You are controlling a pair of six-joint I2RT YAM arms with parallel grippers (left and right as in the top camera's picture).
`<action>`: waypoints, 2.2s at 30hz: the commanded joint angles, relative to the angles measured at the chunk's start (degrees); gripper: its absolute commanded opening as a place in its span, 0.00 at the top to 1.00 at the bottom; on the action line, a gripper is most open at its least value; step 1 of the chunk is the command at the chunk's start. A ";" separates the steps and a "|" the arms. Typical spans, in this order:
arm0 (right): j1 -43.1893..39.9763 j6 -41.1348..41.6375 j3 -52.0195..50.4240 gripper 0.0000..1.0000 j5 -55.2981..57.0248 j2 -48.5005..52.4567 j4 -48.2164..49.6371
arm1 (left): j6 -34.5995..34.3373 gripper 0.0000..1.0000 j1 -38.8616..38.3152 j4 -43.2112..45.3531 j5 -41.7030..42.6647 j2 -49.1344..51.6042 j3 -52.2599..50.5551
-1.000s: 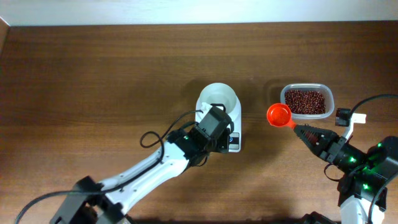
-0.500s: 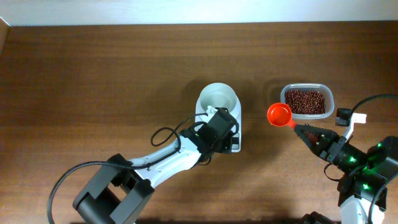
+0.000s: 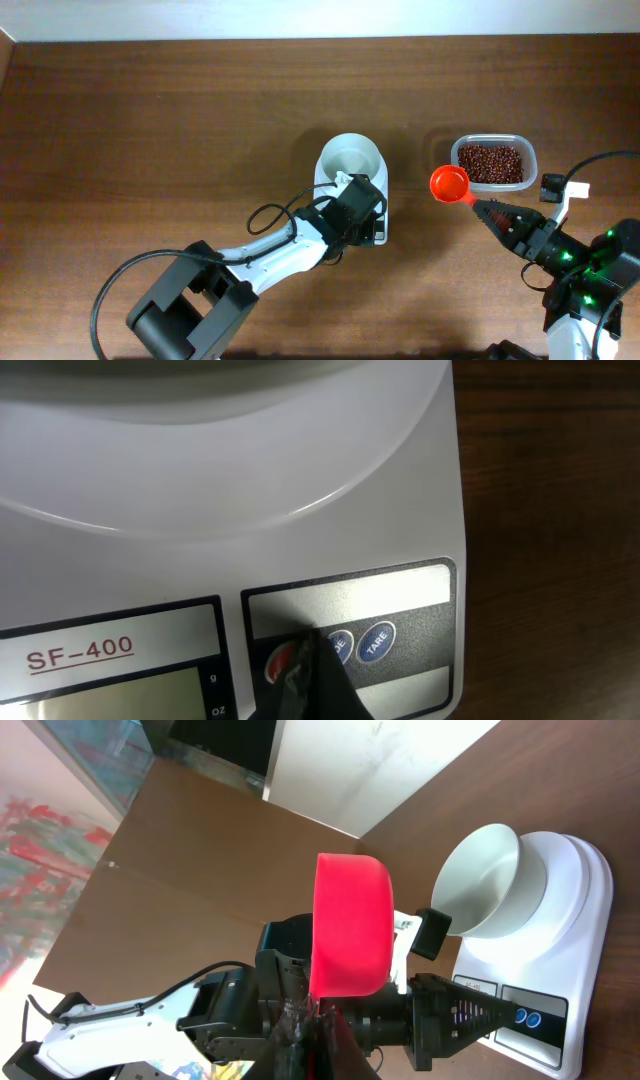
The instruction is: Scoop and weigh 50g on scale
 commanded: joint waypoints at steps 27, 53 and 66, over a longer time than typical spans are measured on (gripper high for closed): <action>-0.15 -0.22 0.98 0.96 0.13 -0.17 0.15 | -0.13 1.00 0.22 -19.34 -7.23 -21.73 0.39; 30.95 -19.19 0.83 0.96 3.48 -0.17 -29.46 | -0.15 0.99 0.22 -32.22 -15.37 -37.00 0.37; 30.93 -19.19 0.83 0.96 13.25 -0.17 -28.68 | -3.34 1.00 0.20 -32.30 -15.37 -37.00 0.37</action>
